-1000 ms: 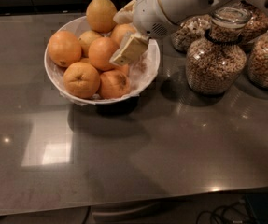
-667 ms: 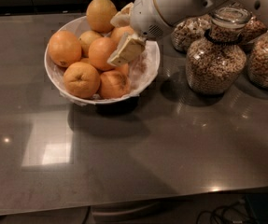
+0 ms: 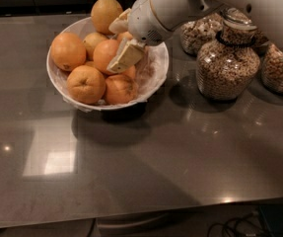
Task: Pick orange from white bowl
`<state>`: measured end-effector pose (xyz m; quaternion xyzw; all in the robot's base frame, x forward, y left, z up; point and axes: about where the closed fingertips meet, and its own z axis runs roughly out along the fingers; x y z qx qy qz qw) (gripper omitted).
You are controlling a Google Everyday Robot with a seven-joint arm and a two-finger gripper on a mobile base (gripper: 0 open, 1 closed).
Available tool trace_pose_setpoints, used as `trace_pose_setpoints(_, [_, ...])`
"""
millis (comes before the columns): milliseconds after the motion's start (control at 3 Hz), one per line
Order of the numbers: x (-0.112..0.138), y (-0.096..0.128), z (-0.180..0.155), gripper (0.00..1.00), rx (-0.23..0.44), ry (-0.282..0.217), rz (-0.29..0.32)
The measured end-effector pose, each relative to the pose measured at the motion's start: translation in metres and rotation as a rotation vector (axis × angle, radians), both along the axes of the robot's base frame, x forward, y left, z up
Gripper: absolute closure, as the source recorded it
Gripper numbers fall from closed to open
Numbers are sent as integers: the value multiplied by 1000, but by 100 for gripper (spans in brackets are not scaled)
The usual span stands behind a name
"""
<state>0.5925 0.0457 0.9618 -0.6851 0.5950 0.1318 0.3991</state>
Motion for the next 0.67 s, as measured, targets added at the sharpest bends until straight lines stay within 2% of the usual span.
trace_pose_setpoints(667, [12, 14, -23, 36, -4, 36, 28])
